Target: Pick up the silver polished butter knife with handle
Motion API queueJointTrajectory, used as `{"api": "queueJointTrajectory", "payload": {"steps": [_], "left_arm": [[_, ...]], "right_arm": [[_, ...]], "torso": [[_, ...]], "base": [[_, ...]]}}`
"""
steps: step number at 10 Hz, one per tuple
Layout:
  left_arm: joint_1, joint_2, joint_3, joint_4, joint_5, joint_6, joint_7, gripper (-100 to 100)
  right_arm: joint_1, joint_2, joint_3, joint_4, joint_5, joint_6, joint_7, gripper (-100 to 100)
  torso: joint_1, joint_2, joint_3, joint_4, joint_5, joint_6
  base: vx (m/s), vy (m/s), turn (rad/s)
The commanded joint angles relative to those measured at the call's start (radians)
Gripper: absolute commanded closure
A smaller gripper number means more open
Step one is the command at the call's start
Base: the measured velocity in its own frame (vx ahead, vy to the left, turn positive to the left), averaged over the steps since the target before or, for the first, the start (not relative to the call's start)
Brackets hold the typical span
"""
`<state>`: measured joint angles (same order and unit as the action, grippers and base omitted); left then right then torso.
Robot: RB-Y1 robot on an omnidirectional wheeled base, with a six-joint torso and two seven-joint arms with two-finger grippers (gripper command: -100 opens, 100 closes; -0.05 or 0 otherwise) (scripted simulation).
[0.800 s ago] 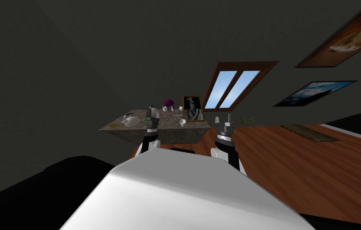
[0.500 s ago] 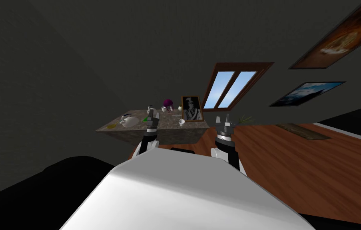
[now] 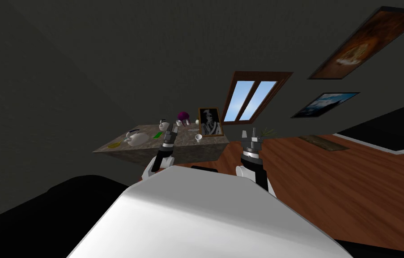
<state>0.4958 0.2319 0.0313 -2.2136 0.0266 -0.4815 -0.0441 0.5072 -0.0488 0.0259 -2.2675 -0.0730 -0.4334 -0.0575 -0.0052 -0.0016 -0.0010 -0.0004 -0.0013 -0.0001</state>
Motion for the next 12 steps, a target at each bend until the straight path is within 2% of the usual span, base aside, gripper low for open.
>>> {"api": "queueJointTrajectory", "payload": {"steps": [1, 3, 4, 7, 8, 11, 12], "left_arm": [[-0.010, 0.046, 0.016, 0.010, 0.011, 0.014, -0.010, -100], [-0.025, 0.106, 0.045, 0.032, 0.031, 0.034, -0.028, -100], [-0.025, 0.119, 0.045, 0.032, 0.031, 0.034, -0.028, -100], [-0.046, 0.217, 0.088, 0.068, 0.063, 0.070, -0.055, -100], [-0.046, 0.228, 0.088, 0.068, 0.063, 0.070, -0.055, -100], [-0.060, 0.328, 0.122, 0.111, 0.091, 0.111, -0.078, -100], [-0.060, 0.337, 0.122, 0.111, 0.091, 0.111, -0.078, -100]], "right_arm": [[0.000, 0.000, 0.000, 0.000, 0.000, 0.000, 0.000, 0], [0.000, 0.000, 0.000, 0.000, 0.000, 0.000, 0.000, 0], [0.000, 0.000, 0.000, 0.000, 0.000, 0.000, 0.000, 0], [0.000, 0.000, 0.000, 0.000, 0.000, 0.000, 0.000, 0], [0.000, 0.000, 0.000, 0.000, 0.000, 0.000, 0.000, 0], [0.000, 0.000, 0.000, 0.000, 0.000, 0.000, 0.000, 0], [0.000, 0.000, 0.000, 0.000, 0.000, 0.000, 0.000, 0]], "torso": [[0.000, 0.000, 0.000, 0.000, 0.000, 0.000], [-0.001, 0.000, 0.000, 0.000, 0.000, 0.000], [-0.003, -0.002, -0.001, 0.000, 0.000, 0.000], [-0.001, -0.001, 0.000, 0.000, 0.000, 0.000], [-0.003, -0.001, -0.001, 0.000, -0.001, 0.000], [0.000, -0.001, 0.000, 0.000, 0.000, 0.000], [-0.002, -0.002, -0.001, 0.000, 0.000, 0.000]], "base": [[0.013, -0.068, -0.069], [0.039, -0.114, -0.142], [0.042, -0.089, -0.034], [0.041, -0.106, -0.123], [0.037, -0.088, -0.046], [0.043, -0.089, -0.130], [0.043, -0.072, -0.031]]}}
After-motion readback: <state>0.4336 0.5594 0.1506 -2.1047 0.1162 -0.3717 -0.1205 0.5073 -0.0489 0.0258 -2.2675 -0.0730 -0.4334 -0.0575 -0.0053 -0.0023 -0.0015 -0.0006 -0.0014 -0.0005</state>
